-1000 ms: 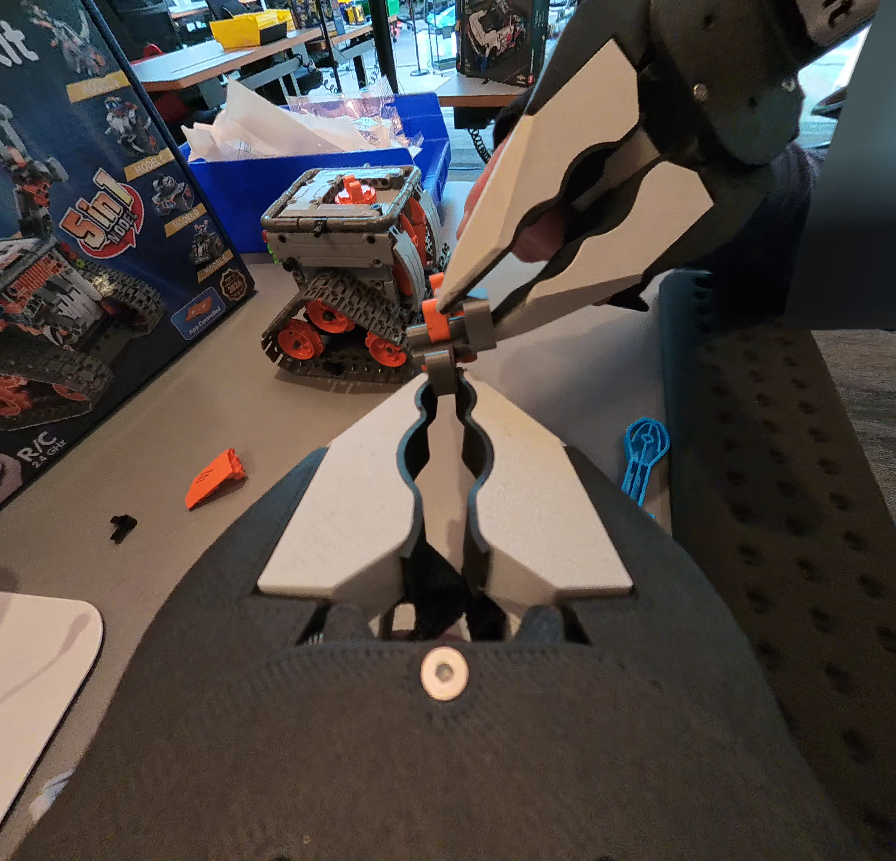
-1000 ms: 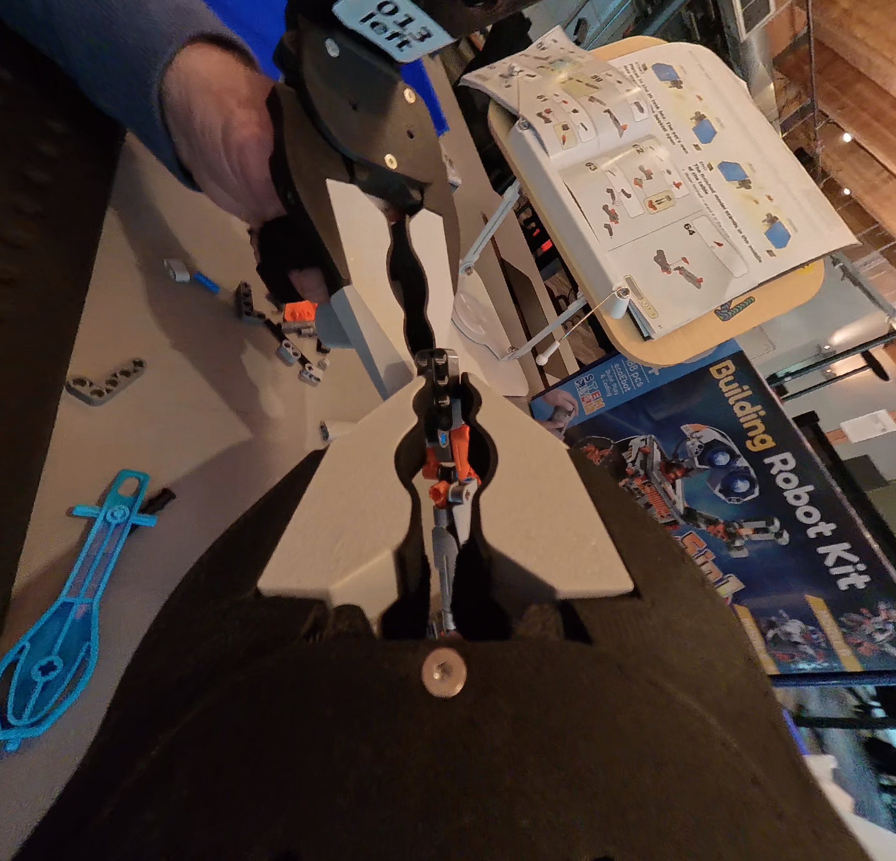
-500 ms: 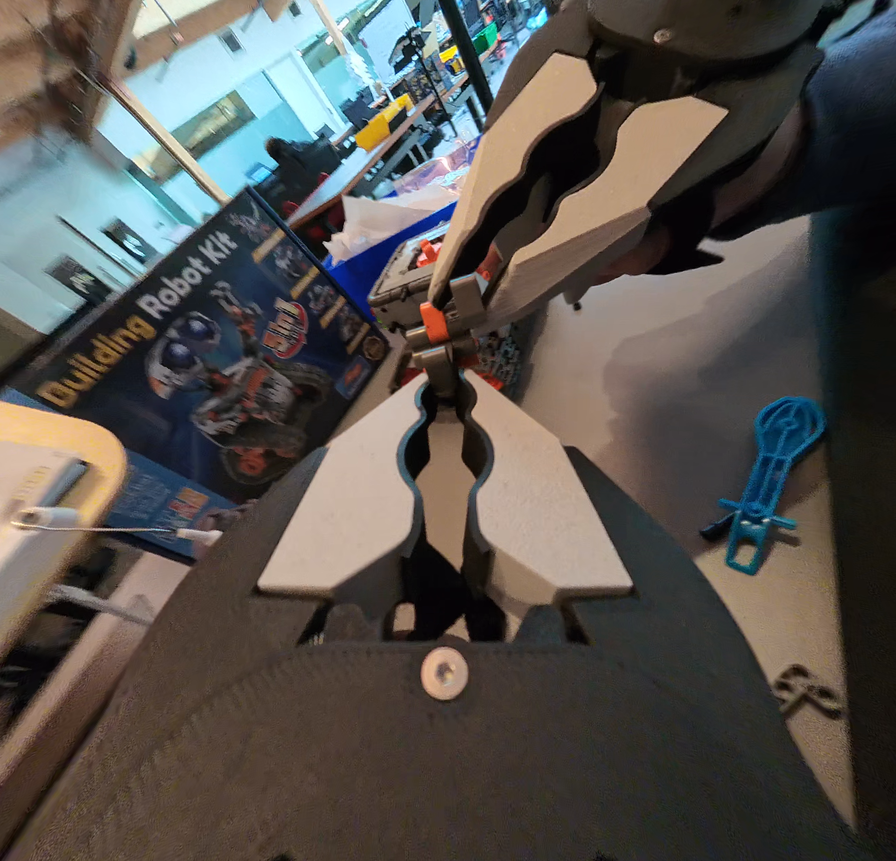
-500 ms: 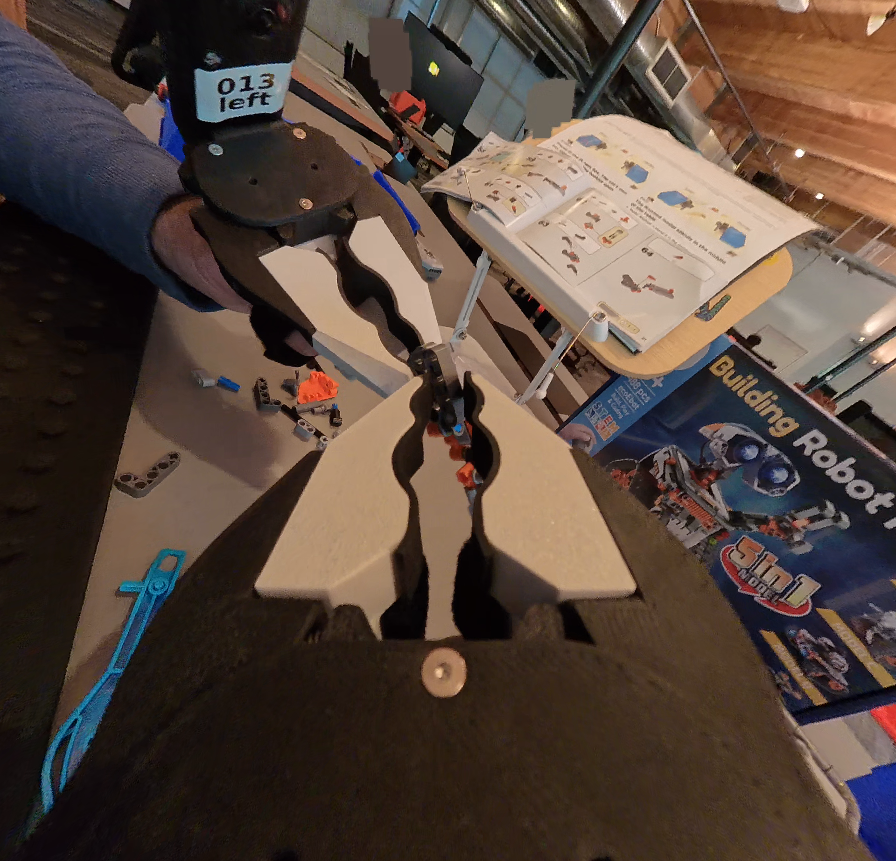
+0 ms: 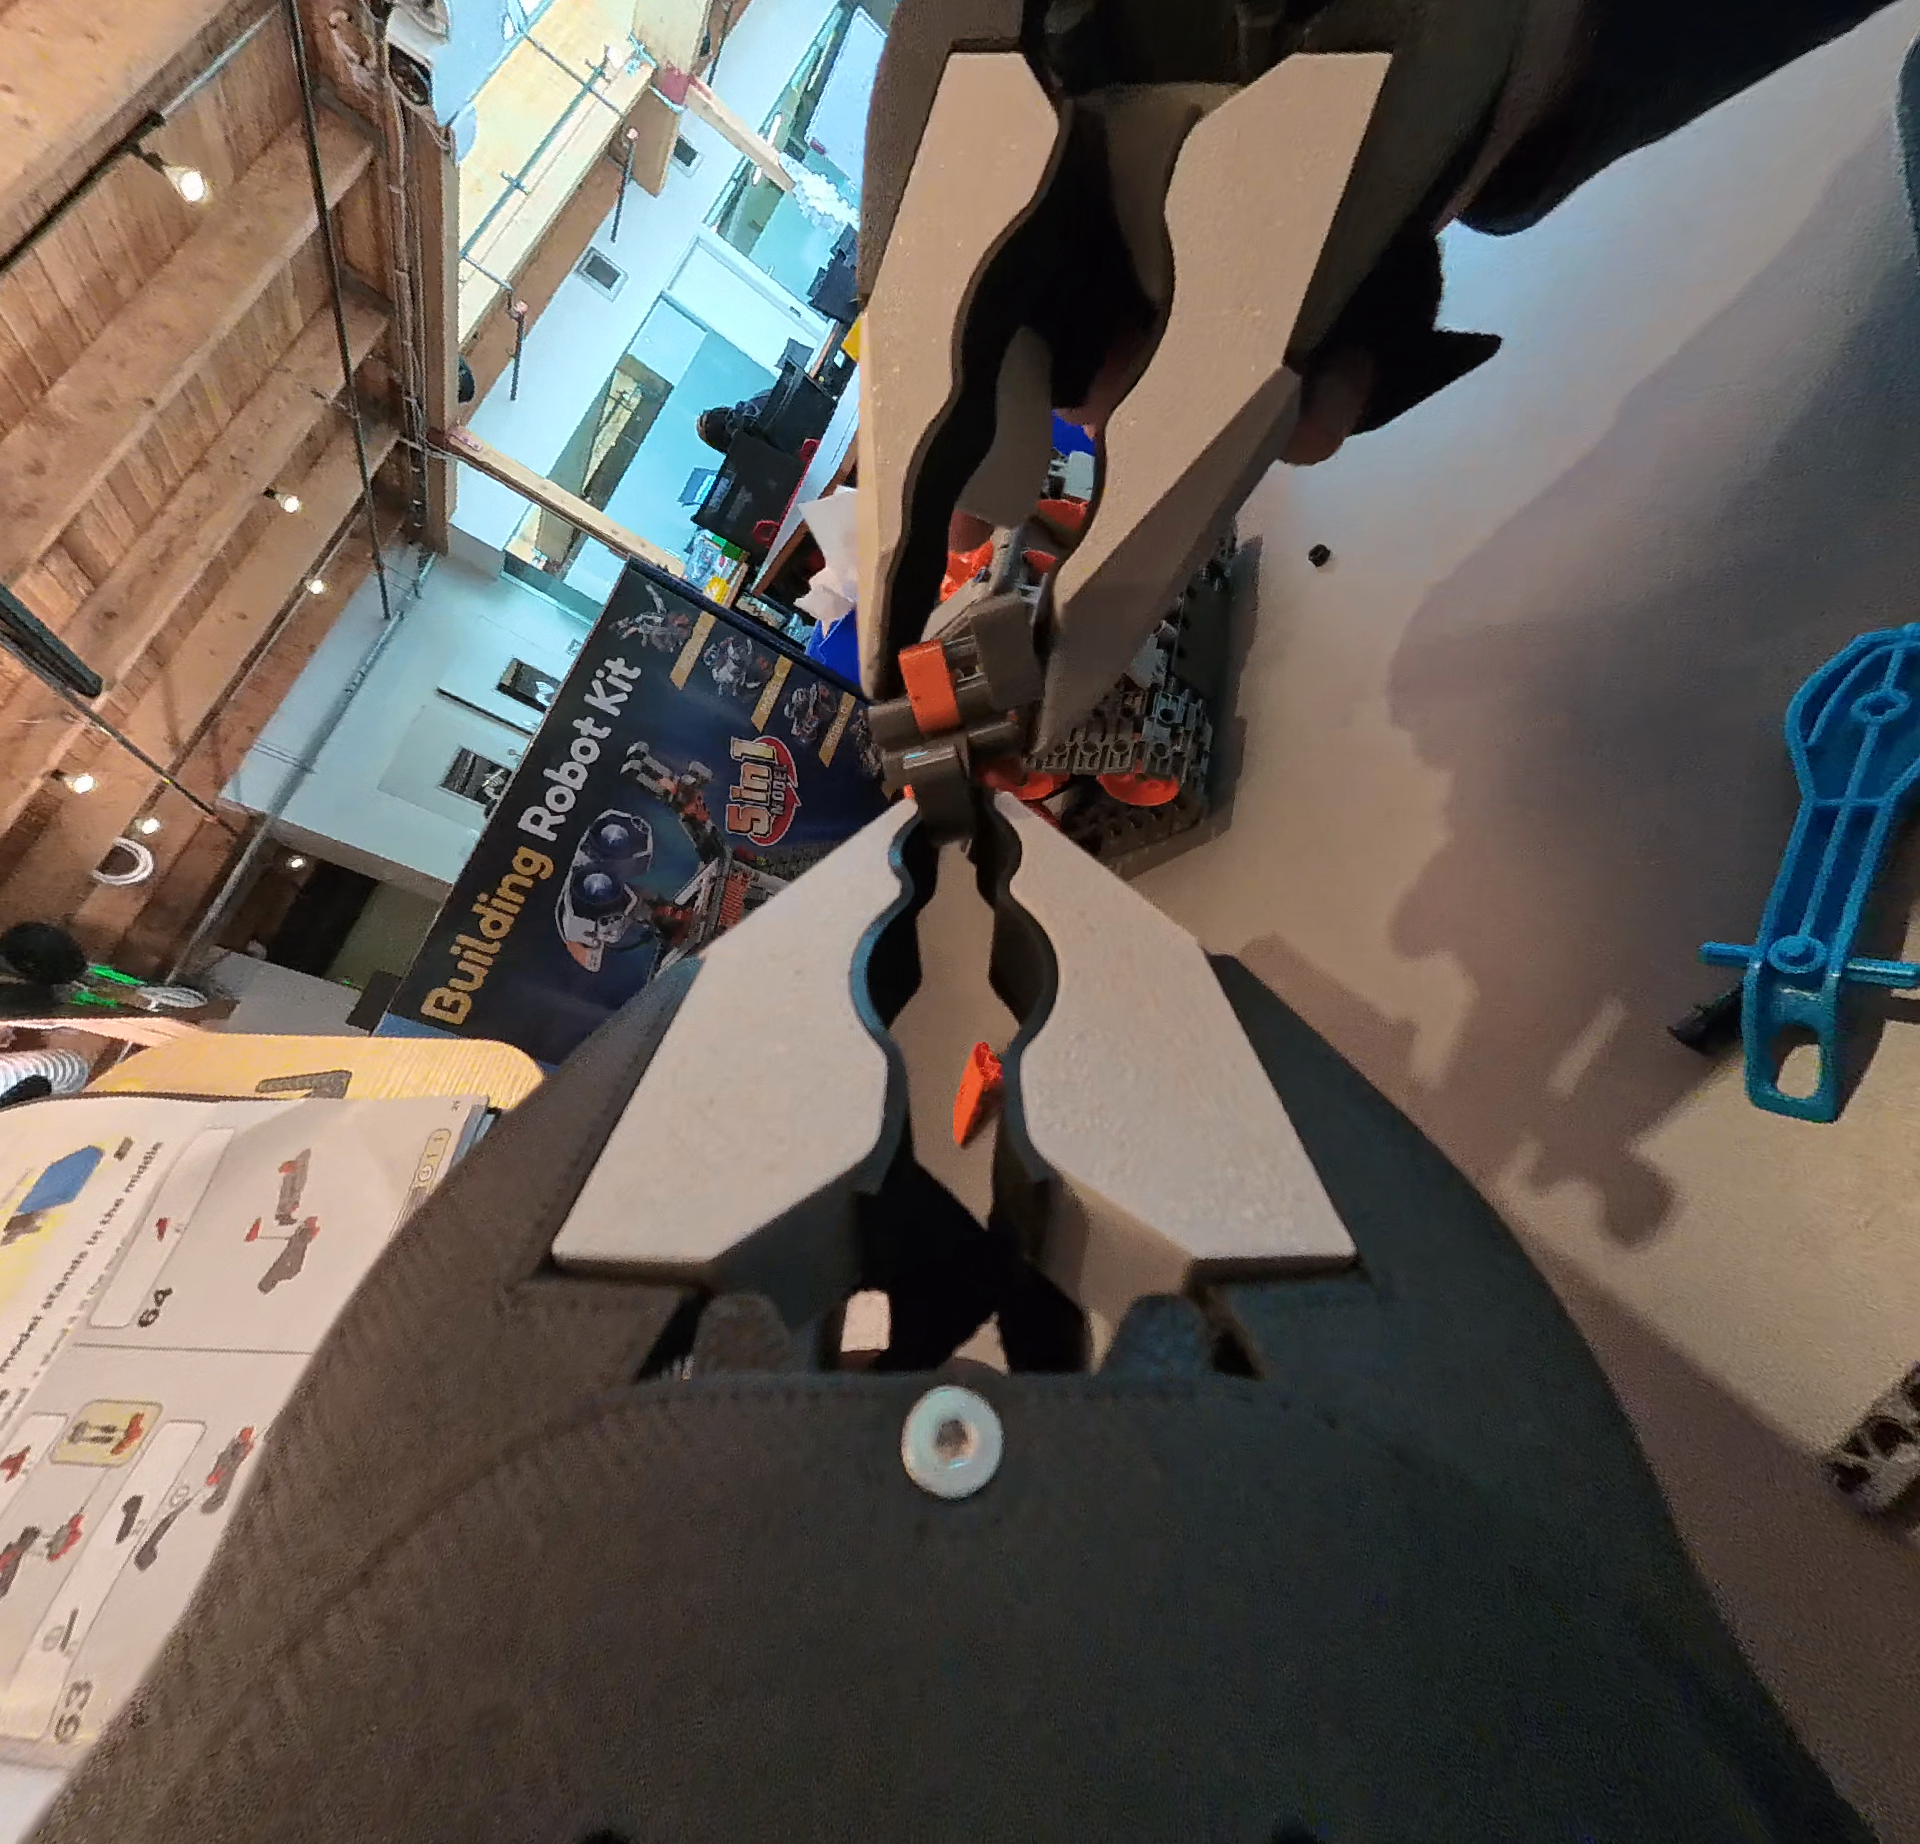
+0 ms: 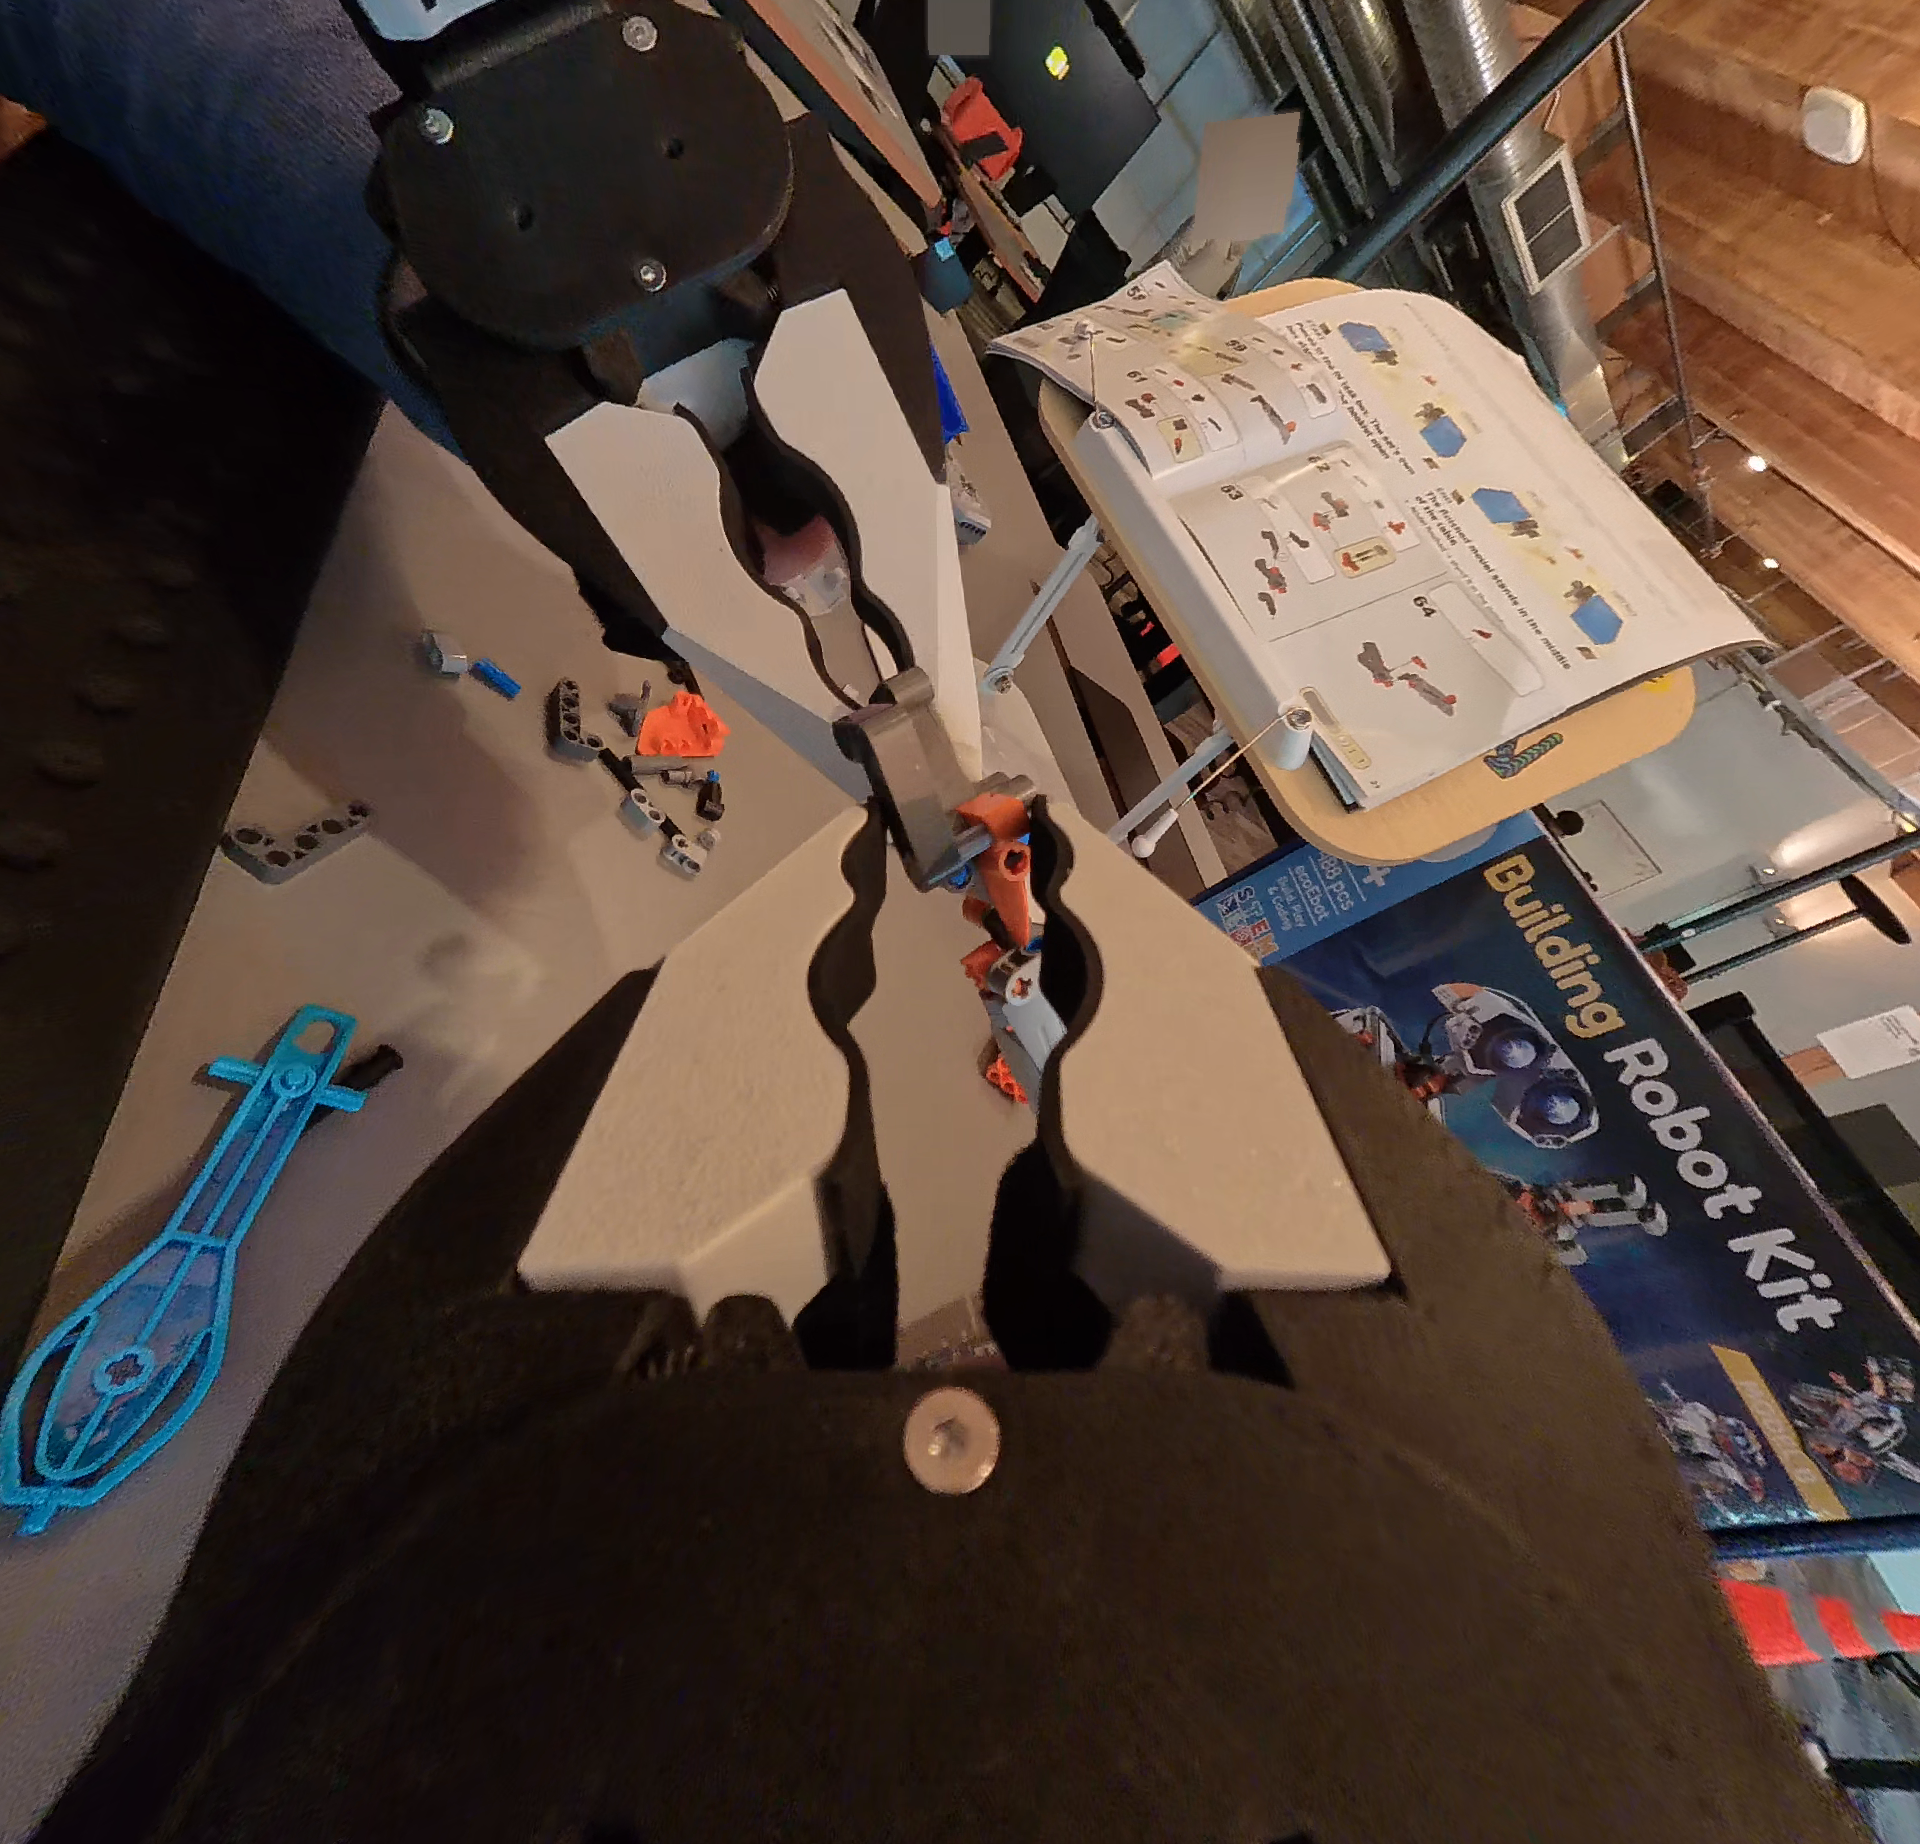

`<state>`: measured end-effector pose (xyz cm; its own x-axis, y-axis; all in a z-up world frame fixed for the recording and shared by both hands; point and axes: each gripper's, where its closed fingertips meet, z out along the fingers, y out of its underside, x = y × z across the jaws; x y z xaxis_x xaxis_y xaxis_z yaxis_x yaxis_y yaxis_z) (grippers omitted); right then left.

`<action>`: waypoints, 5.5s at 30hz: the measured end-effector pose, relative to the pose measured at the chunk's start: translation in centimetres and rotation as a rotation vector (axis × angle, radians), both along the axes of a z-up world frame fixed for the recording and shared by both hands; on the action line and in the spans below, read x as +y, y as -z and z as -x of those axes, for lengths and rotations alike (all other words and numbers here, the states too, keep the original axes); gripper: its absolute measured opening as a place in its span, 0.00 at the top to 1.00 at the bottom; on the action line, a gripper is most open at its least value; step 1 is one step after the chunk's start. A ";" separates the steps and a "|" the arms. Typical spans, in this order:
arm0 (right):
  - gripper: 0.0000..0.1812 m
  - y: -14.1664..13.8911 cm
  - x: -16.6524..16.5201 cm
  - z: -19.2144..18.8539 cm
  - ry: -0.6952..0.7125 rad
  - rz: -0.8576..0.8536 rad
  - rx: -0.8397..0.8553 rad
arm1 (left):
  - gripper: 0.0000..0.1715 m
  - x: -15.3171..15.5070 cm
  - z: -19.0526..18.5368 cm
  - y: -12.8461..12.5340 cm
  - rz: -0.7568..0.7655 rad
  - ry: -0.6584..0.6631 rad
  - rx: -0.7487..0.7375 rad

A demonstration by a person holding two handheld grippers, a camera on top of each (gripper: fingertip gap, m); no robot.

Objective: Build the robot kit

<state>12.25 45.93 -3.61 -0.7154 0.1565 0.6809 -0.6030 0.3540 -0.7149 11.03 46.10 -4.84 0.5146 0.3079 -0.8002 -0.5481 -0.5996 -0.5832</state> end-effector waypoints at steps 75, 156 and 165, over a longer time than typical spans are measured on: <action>0.96 1.2 0.8 -3.9 0.021 0.152 -0.370 | 0.97 -0.8 -3.2 3.0 -0.094 0.078 -0.307; 0.97 -2.8 0.5 -7.7 -0.264 0.410 -0.484 | 0.97 -0.9 -7.4 -4.4 -0.872 0.696 -1.142; 0.96 7.1 1.0 -2.3 0.125 -0.268 -0.238 | 0.97 -2.4 -4.1 -0.2 -0.658 0.465 -1.044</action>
